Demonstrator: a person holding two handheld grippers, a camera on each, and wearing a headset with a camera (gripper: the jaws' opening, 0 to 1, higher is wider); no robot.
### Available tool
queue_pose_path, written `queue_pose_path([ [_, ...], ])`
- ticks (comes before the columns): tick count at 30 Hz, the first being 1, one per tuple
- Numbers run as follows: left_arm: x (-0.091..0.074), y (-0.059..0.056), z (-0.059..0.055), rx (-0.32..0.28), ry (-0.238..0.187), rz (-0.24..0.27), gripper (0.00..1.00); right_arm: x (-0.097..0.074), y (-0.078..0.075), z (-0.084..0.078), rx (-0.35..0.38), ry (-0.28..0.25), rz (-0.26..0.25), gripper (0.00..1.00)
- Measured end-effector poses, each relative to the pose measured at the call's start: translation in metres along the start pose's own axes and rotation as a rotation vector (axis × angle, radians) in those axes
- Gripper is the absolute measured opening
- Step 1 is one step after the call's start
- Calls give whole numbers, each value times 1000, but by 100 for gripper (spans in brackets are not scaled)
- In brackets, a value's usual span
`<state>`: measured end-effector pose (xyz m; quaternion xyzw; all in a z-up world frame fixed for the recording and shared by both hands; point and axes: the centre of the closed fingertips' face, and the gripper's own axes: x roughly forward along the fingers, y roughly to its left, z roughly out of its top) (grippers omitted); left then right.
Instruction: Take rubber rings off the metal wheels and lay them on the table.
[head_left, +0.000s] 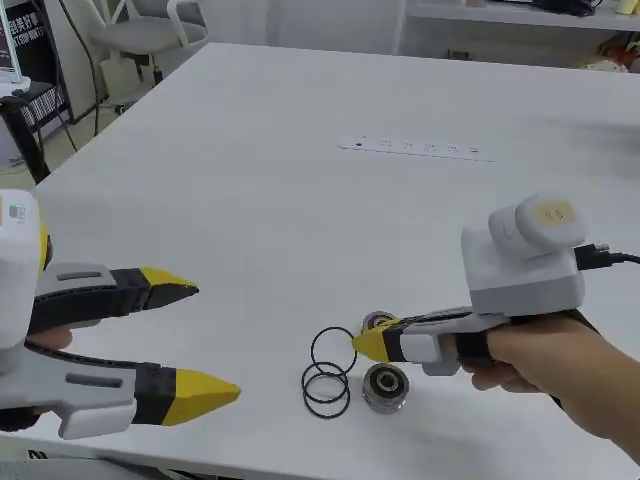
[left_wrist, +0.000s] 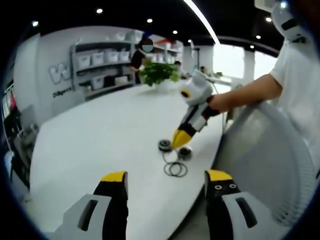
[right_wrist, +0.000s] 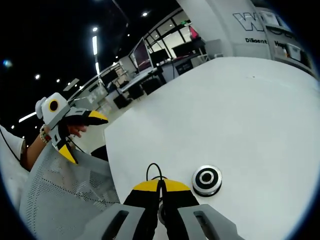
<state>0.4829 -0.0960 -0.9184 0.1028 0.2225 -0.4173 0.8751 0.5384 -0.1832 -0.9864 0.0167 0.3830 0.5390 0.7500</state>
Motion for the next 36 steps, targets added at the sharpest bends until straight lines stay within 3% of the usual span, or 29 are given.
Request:
queue_pose_path([
  [13,3,-4,-6,-27,-2,-13,62,13,11,-19,-38,82,25,0],
  [20,7,-10,-9,-48,5,-31,60,13,7,-21,-95,99,0,0],
  [25,7,-8,-14,-64,21,-17,57,13,3,-25,-153,128,-26,0],
  [36,7,-9,-14,-67,23,-17,57,15,1,-23,-200,124,-43,0],
])
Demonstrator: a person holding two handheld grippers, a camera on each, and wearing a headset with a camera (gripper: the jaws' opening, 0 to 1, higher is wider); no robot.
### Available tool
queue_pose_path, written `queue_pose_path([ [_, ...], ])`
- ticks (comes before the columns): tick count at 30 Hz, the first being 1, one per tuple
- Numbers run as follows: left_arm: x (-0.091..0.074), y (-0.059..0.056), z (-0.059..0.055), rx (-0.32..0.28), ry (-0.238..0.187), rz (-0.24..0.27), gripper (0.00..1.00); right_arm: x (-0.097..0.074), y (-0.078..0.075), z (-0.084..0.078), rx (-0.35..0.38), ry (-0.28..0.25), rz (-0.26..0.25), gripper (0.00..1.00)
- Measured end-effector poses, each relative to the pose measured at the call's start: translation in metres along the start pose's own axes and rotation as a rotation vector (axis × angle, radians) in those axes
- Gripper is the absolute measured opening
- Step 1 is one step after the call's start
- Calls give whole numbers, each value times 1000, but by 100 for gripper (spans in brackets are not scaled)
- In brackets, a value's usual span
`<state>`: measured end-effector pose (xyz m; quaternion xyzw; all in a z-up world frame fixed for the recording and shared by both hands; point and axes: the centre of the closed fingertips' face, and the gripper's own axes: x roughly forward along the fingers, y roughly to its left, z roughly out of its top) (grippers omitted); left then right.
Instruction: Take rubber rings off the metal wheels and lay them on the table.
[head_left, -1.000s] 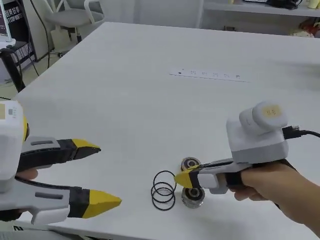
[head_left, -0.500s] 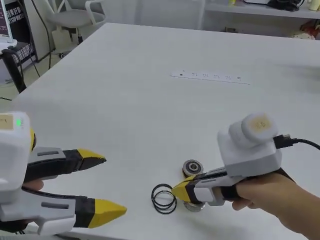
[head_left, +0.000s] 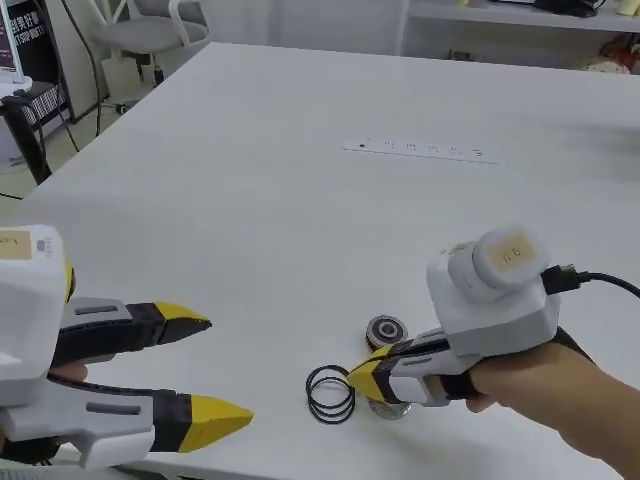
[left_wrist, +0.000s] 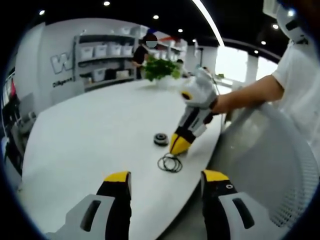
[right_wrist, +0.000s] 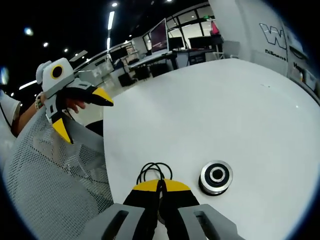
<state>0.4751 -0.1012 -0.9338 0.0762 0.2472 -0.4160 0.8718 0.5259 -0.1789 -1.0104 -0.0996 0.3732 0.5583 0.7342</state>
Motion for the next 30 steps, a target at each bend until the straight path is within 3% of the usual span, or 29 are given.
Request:
queue_pose_path([
  [30,0,1,0,-7,-4,5,56,-2,-6,5,-18,-21,-28,3],
])
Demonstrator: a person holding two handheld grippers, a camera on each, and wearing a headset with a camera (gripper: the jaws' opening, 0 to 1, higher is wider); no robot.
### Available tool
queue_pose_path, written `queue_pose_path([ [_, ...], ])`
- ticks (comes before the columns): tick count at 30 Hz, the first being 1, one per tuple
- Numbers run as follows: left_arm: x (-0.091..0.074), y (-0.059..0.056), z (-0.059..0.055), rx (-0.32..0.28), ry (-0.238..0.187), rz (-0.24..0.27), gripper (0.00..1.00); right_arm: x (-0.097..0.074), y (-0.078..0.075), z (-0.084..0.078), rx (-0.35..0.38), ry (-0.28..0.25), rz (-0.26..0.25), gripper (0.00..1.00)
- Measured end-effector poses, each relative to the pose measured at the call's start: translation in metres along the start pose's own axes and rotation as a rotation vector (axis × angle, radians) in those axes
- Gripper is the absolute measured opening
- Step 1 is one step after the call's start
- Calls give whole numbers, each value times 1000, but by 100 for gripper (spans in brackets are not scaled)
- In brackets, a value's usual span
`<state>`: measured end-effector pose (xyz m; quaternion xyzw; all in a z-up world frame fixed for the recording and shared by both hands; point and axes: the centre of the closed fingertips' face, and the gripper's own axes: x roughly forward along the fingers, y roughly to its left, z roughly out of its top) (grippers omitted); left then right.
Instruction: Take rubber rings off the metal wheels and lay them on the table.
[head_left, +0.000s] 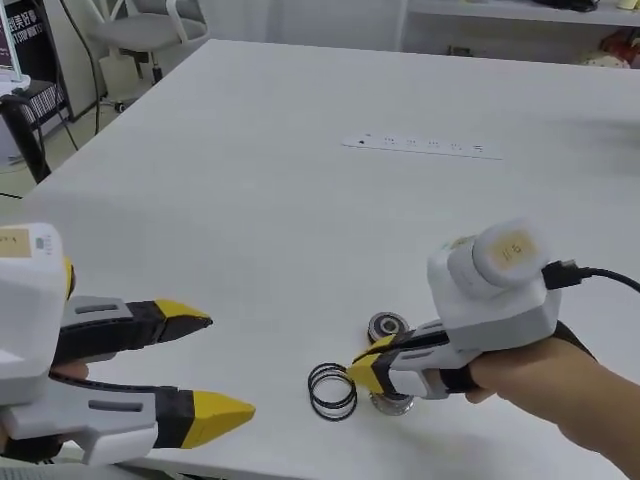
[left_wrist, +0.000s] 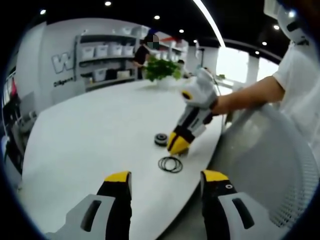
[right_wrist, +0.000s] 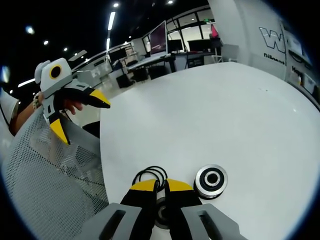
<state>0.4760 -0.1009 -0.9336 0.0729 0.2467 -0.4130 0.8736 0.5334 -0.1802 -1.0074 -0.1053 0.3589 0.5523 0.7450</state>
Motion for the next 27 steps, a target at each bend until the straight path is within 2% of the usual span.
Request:
queue_pose_path([
  [5,-1,-1,1,13,-1,-8,58,-7,-8,8,21,-41,-18,3],
  [9,-3,0,9,35,-19,1,62,-14,-15,17,50,-88,-37,4],
  [15,-7,-1,22,76,-26,-9,63,-27,-25,32,102,-177,-61,4],
  [20,-8,-1,47,118,-58,-22,63,-38,-39,39,137,-233,-93,4],
  [23,-8,-1,67,163,-84,-37,63,-43,-47,39,165,-248,-109,5],
  [27,-7,-1,87,217,-108,-55,63,-48,-58,35,198,-262,-144,5],
])
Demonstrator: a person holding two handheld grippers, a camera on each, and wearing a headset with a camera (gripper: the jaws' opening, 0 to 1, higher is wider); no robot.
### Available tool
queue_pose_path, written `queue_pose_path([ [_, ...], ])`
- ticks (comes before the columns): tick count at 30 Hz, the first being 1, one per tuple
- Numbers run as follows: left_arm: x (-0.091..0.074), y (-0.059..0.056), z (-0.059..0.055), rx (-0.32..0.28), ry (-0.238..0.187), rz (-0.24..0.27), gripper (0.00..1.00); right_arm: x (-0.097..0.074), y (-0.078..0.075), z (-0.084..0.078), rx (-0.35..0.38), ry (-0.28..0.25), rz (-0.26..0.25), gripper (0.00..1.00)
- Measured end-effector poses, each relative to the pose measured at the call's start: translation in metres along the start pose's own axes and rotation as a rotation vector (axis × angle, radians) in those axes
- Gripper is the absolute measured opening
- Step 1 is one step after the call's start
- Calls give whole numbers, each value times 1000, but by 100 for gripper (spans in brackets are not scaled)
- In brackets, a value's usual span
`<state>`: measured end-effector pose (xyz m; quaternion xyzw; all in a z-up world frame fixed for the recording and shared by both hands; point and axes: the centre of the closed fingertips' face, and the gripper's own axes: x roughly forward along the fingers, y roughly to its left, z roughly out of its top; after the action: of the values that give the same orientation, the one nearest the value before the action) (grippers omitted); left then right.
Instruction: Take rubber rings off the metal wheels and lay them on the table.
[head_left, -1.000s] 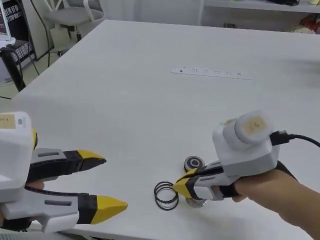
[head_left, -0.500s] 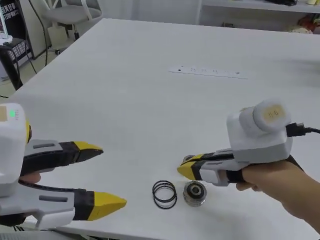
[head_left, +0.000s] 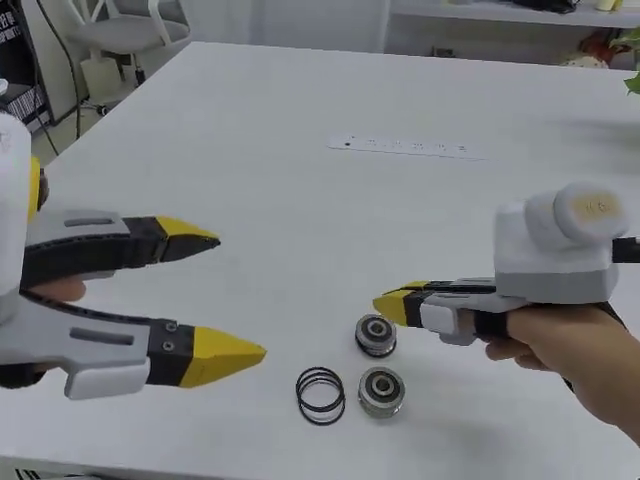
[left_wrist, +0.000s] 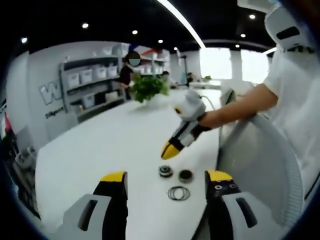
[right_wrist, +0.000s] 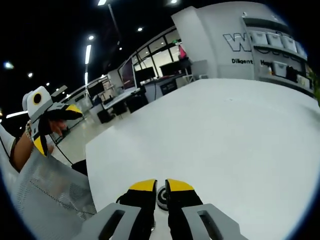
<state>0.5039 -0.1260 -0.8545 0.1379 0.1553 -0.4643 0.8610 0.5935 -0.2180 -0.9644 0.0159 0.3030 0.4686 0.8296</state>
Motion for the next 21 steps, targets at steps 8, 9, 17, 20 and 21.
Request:
queue_pose_path([
  [8,13,14,27,69,-39,-25,65,-5,-16,-12,18,29,-46,5],
  [9,15,15,30,73,-42,-28,65,-5,-18,-14,22,34,-48,5],
  [17,46,23,44,105,-55,-84,64,-2,-19,-33,4,103,-42,6],
  [20,57,25,47,99,-60,-99,64,-1,-19,-39,-11,127,-45,6],
  [21,62,25,47,100,-59,-108,63,-2,-19,-39,-22,132,-42,6],
])
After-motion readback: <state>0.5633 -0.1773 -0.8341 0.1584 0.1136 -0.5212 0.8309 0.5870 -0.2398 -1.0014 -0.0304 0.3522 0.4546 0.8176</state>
